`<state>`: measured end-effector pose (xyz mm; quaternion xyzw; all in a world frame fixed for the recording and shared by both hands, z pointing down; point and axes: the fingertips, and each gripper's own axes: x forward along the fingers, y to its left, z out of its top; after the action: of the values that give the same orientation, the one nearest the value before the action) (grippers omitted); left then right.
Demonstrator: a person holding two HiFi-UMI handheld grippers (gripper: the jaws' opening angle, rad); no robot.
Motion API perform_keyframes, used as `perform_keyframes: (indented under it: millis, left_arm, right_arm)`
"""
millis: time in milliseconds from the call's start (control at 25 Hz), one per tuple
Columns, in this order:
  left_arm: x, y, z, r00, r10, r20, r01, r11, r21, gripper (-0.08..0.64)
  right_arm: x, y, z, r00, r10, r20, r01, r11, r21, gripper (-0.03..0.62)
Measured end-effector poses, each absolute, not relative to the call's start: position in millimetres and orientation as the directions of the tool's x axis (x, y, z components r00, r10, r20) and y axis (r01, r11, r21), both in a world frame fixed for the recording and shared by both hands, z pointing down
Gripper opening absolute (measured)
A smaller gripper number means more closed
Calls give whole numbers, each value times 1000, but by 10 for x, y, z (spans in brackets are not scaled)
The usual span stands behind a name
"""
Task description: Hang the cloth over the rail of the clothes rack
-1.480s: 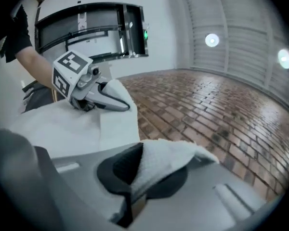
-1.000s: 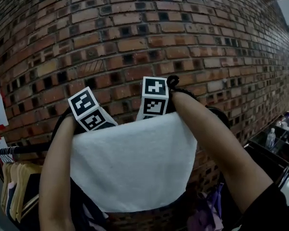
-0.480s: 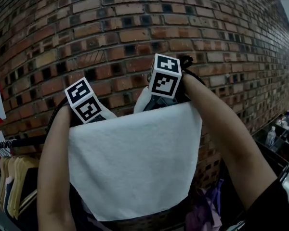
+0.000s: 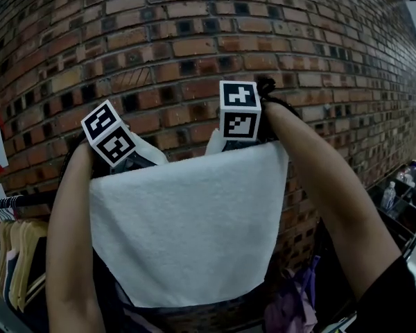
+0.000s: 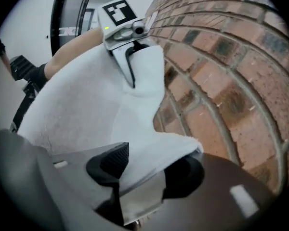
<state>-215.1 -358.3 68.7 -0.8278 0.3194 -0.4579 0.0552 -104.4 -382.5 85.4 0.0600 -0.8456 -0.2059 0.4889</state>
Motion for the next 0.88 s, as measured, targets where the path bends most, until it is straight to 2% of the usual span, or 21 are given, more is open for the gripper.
perform_keyframes:
  millis: [80,120,240,280,360,440,480,560,640,800,880]
  left_arm:
    - [-2192,-3562,689,381,-566,731,-492,-794,-358,305]
    - [-2225,-3572,682,368,-575,731,-497,-786,-367,307]
    - [-2373,-3638,731,194,-618,762,-418,-755,-506,307]
    - [-2328,-3625,748,181,-611,771,-379,-767,-518,307]
    - [-2146,-3563,726,264,-569,779,-376,-804,-460,305]
    - [-2087,-3523,653,346,-542,766,-438,-815,-379,293]
    - [-2122,-3517,597,371,-546,751,-474,-807,-353,254]
    - [-2243,-3530,450,401,-585,705,-538,-774,-335,238]
    - [-2391,-3566,363,362,-638,679,-564,-730,-386,238]
    - [-2404,-3580,97,346,-721,600,-517,-680,-520,239]
    - [-2582,-3566,154,215,-717,663,-487,-667,-564,256]
  right_arm:
    - [-1029,-3873,885,-492,-327,807,91,902,421,210]
    - [-1006,-3910,912,-465,-351,813,92,894,438,210]
    - [-997,-3969,1004,-391,-401,829,136,865,483,210]
    - [-1030,-3972,1028,-386,-406,828,155,857,492,210]
    - [-1096,-3980,1045,-405,-405,820,160,852,499,210]
    - [-1107,-4005,1042,-419,-406,812,153,850,504,210]
    - [-1128,-3994,1029,-443,-394,805,146,855,498,210]
    - [-1130,-4008,1015,-468,-399,789,113,858,501,210]
    - [-1061,-4057,1074,-423,-436,795,126,840,528,210]
    - [-1075,-4049,1096,-421,-437,795,130,838,529,210]
    - [-1082,-4031,1145,-412,-421,808,132,850,510,210]
